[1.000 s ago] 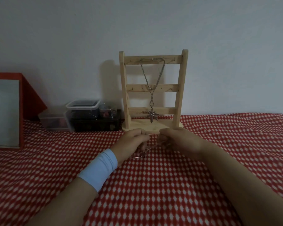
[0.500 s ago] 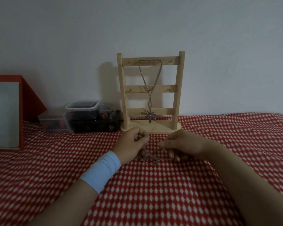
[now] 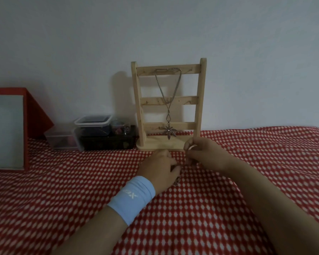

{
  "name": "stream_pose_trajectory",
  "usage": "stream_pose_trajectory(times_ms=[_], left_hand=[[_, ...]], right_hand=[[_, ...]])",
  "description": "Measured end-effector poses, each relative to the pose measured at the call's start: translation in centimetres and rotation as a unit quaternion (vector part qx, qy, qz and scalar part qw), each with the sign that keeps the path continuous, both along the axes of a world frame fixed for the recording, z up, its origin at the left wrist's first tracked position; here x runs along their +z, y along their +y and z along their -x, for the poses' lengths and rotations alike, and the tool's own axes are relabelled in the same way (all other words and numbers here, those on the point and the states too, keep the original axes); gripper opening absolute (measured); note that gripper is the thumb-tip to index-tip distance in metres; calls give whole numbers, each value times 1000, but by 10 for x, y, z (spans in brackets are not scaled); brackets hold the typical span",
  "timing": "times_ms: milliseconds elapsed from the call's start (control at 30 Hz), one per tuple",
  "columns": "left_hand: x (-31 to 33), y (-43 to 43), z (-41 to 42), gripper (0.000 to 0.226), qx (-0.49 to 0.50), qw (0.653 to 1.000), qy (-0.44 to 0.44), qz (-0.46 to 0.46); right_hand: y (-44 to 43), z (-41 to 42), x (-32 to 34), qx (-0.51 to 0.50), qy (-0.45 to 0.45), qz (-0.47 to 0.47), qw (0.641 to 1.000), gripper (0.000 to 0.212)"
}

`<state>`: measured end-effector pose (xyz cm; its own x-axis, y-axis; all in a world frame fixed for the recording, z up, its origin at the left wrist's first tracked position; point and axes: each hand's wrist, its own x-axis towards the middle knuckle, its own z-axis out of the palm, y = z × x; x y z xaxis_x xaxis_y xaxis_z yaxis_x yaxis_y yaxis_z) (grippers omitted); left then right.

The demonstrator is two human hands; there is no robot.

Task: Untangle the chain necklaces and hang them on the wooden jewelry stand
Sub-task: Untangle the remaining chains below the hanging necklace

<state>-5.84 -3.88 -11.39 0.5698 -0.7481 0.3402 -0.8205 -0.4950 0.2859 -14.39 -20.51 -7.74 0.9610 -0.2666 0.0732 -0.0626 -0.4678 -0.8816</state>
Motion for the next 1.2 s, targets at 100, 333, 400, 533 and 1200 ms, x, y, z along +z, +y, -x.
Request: stream_pose_trajectory(times_ms=[100, 333, 400, 533, 1200], left_hand=[[5, -8, 0, 24, 7, 1000, 6, -10], [6, -18, -3, 28, -7, 998, -1, -58], [8, -22, -4, 28, -1, 996, 0, -89], [17, -32, -6, 18, 13, 993, -43, -107], [47, -19, -18, 15, -70, 915, 321, 233]], right_hand=[[-7, 0, -5, -13, -3, -167, 986, 13], [-24, -2, -12, -20, 16, -299, 954, 22], [-22, -4, -13, -45, 11, -232, 972, 24], [-22, -8, -17, -115, -6, -11, 993, 32], [5, -2, 0, 24, -102, -75, 992, 20]])
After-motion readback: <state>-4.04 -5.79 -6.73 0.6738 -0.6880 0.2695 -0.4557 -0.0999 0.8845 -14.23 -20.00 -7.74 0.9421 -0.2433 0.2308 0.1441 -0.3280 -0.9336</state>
